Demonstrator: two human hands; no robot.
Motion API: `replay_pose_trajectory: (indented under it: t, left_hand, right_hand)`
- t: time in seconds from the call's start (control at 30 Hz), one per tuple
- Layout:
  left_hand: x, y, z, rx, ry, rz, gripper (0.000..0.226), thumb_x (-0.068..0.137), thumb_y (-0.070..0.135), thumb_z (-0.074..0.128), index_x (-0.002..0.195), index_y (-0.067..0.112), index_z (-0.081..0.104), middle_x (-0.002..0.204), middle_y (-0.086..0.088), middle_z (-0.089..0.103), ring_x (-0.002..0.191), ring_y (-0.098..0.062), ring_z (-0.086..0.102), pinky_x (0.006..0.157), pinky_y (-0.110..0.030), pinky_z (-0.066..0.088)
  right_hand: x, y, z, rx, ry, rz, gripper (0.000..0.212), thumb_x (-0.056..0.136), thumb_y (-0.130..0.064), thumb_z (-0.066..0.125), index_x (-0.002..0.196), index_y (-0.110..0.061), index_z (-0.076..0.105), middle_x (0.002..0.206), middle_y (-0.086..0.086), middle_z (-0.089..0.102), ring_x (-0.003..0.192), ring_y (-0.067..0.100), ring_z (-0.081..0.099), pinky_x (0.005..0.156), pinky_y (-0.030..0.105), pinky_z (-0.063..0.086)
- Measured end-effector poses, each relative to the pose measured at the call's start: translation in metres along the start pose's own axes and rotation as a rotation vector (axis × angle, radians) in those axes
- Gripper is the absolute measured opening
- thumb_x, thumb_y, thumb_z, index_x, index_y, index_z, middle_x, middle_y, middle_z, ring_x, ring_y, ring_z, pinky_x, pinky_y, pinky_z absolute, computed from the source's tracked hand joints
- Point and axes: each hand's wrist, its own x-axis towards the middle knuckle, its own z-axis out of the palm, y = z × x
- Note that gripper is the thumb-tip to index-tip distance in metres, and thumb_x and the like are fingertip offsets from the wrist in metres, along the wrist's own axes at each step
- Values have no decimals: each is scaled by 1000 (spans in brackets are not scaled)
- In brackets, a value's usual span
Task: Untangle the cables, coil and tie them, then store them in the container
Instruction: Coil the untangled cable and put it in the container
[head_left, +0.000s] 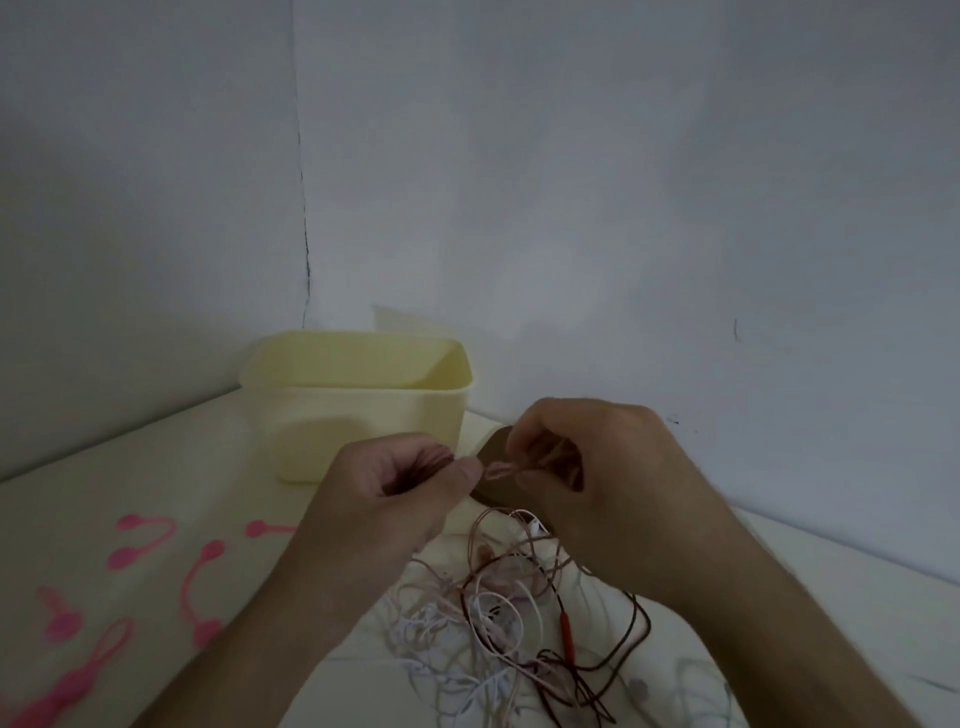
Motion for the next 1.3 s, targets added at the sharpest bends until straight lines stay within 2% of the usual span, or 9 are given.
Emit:
replay_pose_trajectory:
  t: [0.47,0.6,0.7,0.83,0.93,1.0,1.1,1.17,1.3]
  left_hand:
    - [14,-1,-14,-351,206,-21,45,93,5,64,54,9,43,48,-2,28,47,-19,25,54,-35,24]
    - [17,-1,-19,-469,173,-65,52,94,16,61,44,21,49,51,-1,21,45,-15,24,56,-37,19]
    - [19,-6,-24,-528,179,-128,53,93,21,63,46,20,38,51,0,18,44,-14,26,54,-35,20]
    - [20,-13,-24,-584,194,-165,52,92,18,63,50,22,34,49,5,18,41,-12,25,47,-29,24]
    - [19,-10,-23,-568,162,-156,49,90,16,62,50,21,34,49,4,17,42,-13,24,49,-33,22]
    - [16,-6,-19,-525,135,-137,46,86,16,64,49,19,36,50,1,16,44,-15,22,50,-35,20]
    - [11,-1,-9,-446,84,-83,45,85,11,64,51,8,36,49,-1,19,48,-18,25,54,-39,19]
    - [7,-1,-4,-402,33,-73,42,85,10,66,55,3,37,49,-2,23,50,-19,26,58,-43,18]
    - [2,-2,1,-338,-93,-91,38,82,6,76,62,-8,48,49,-2,31,48,-18,28,49,-29,26]
  right_hand:
    - [-2,36,-61,407,378,238,17,97,-18,71,81,-19,77,65,-2,66,54,14,52,54,34,43]
    - [0,50,-91,1004,451,353,36,103,-16,60,68,-7,62,61,1,28,51,16,22,48,30,20]
    - [1,63,-109,1279,529,434,32,101,-17,53,70,-16,46,57,-2,32,49,14,15,43,27,14]
    - [-6,85,-123,1283,787,506,32,100,-18,52,70,-22,40,55,-6,39,44,13,20,40,27,18]
    - [-13,98,-116,866,874,573,32,96,-20,57,64,-19,51,58,-2,48,41,13,33,47,27,25]
    - [-16,104,-99,303,615,649,31,96,-23,63,66,-15,67,63,5,60,56,22,54,61,32,38]
    - [-20,80,-68,-219,-64,691,26,100,-36,68,114,-15,74,120,12,74,104,28,65,84,32,46]
    - [-19,58,-53,-228,-302,593,60,98,-41,70,150,-18,52,153,5,56,130,21,56,96,27,43]
    - [-11,3,-20,42,-234,67,78,102,-10,60,164,-39,24,166,-18,28,147,-6,28,112,2,22]
